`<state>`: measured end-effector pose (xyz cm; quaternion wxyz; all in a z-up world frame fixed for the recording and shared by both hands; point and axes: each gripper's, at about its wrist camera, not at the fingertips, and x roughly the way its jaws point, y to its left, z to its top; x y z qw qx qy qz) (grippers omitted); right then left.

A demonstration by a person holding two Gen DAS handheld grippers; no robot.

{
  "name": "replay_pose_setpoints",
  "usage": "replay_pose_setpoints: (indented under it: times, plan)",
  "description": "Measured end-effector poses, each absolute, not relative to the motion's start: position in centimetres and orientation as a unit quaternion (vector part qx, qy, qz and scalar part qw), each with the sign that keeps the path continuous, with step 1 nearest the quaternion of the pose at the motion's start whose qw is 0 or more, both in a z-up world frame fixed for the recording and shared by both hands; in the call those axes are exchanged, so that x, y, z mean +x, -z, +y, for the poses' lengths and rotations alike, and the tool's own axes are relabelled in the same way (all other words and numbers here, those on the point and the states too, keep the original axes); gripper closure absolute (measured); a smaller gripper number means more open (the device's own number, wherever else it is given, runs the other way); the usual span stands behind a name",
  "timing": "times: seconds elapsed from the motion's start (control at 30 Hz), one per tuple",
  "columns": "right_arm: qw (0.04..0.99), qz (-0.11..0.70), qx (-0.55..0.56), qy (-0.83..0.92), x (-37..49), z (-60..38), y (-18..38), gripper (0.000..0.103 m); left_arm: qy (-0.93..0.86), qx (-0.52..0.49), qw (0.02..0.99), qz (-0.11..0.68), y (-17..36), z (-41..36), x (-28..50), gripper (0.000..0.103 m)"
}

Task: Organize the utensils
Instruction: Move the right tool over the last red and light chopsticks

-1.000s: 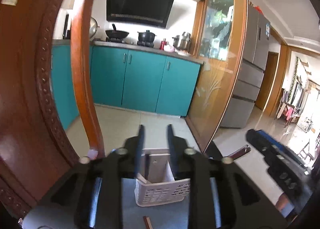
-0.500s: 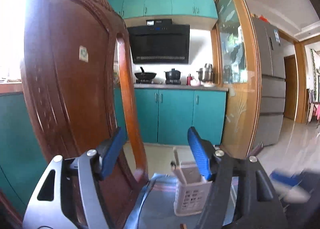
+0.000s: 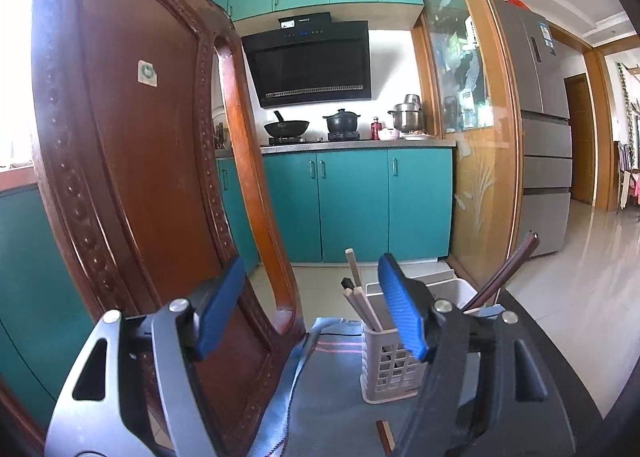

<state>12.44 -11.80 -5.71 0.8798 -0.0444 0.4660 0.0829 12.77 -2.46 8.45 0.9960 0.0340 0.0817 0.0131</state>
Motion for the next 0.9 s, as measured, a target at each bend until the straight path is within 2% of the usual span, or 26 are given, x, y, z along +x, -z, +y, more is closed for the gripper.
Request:
replay_pose_setpoints:
  times: [0.1, 0.23, 0.27, 0.3, 0.4, 0.73, 0.77, 0.83, 0.87, 0.9]
  plan:
    - [0.872, 0.481, -0.023, -0.086, 13.0, -11.5, 7.1, 0.063, -0.013, 0.036, 0.996, 0.085, -8.2, -2.2, 12.7, 0.032]
    - [0.874, 0.478, -0.051, -0.078, 13.0, -10.5, 7.4, 0.065, -0.012, 0.041, 0.995, 0.091, -7.9, -2.1, 12.9, 0.032]
    - [0.875, 0.475, -0.048, -0.080, 12.8, -10.3, 7.4, 0.078, -0.011, 0.042, 0.995, 0.093, -7.9, -2.1, 13.0, 0.032]
    - [0.875, 0.475, -0.046, -0.082, 12.8, -10.2, 7.5, 0.095, -0.013, 0.043, 0.995, 0.094, -7.9, -2.3, 13.0, 0.032]
    - [0.871, 0.482, -0.029, -0.088, 13.0, -10.3, 7.2, 0.103, -0.011, 0.042, 0.994, 0.100, -7.8, -2.5, 13.1, 0.032]
    - [0.872, 0.486, 0.014, -0.056, 13.6, -14.8, 6.0, 0.102, 0.022, 0.007, 0.986, 0.163, -6.6, -2.5, 15.1, 0.031]
    - [0.872, 0.485, 0.022, -0.066, 13.7, -15.0, 5.9, 0.099, 0.021, 0.001, 0.986, 0.166, -6.6, -2.4, 15.2, 0.031]
    - [0.870, 0.486, 0.036, -0.079, 13.8, -15.0, 6.0, 0.085, 0.016, -0.004, 0.986, 0.166, -6.4, -2.3, 15.2, 0.031]
    - [0.867, 0.489, 0.041, -0.086, 13.8, -14.8, 6.1, 0.073, 0.013, -0.003, 0.986, 0.164, -6.4, -2.4, 15.3, 0.030]
    - [0.866, 0.490, 0.044, -0.093, 13.8, -14.4, 6.2, 0.067, 0.011, -0.001, 0.987, 0.163, -6.4, -2.5, 15.2, 0.030]
